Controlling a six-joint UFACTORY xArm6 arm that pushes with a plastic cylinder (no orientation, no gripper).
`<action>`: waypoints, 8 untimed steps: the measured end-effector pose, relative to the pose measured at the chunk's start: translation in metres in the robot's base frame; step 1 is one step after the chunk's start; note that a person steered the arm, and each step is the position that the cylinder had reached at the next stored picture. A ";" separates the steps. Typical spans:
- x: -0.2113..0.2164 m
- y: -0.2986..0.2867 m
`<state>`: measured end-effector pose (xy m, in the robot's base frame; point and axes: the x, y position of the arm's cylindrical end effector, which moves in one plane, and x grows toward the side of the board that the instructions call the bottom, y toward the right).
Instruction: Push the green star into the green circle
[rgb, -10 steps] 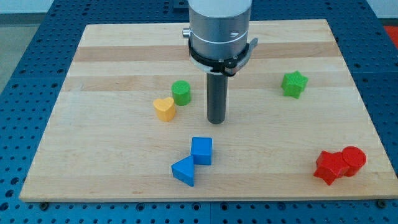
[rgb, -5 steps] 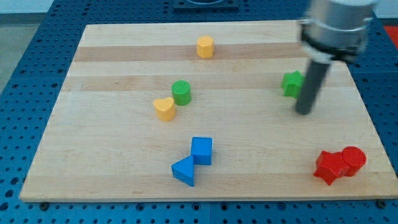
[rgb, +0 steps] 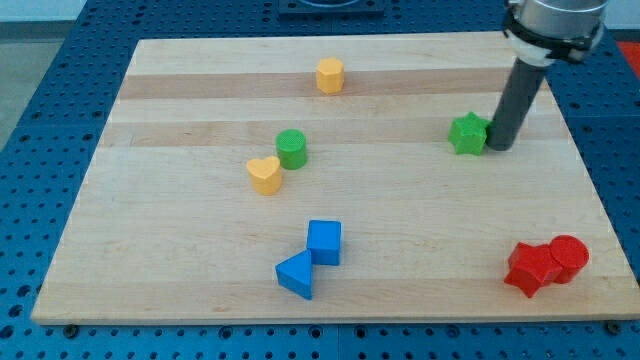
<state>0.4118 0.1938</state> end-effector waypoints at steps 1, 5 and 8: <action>-0.003 -0.030; -0.031 -0.100; -0.031 -0.184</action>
